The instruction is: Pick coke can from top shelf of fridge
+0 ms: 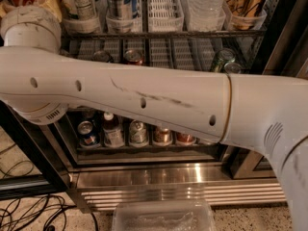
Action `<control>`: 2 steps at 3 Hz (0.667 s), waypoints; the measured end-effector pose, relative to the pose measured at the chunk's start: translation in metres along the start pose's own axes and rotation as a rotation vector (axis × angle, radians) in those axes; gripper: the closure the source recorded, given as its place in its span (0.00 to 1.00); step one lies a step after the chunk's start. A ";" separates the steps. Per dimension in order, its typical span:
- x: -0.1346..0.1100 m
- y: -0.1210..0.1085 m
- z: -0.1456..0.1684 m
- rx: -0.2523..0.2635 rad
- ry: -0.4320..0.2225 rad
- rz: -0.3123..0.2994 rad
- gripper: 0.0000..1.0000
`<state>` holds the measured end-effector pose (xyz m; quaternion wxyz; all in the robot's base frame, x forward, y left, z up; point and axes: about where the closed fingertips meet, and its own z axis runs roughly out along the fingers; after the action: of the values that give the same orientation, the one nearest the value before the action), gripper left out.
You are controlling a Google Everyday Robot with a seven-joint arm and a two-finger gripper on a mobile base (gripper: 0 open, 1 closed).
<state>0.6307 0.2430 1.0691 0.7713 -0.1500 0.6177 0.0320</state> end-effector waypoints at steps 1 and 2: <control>0.000 -0.002 0.001 -0.005 -0.008 0.002 0.75; -0.001 -0.002 0.001 -0.005 -0.008 0.002 0.98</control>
Offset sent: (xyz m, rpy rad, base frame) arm 0.0017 -0.0017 0.0010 0.0027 -0.0061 0.0062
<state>0.6324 0.2411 1.0703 0.7735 -0.1510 0.6145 0.0350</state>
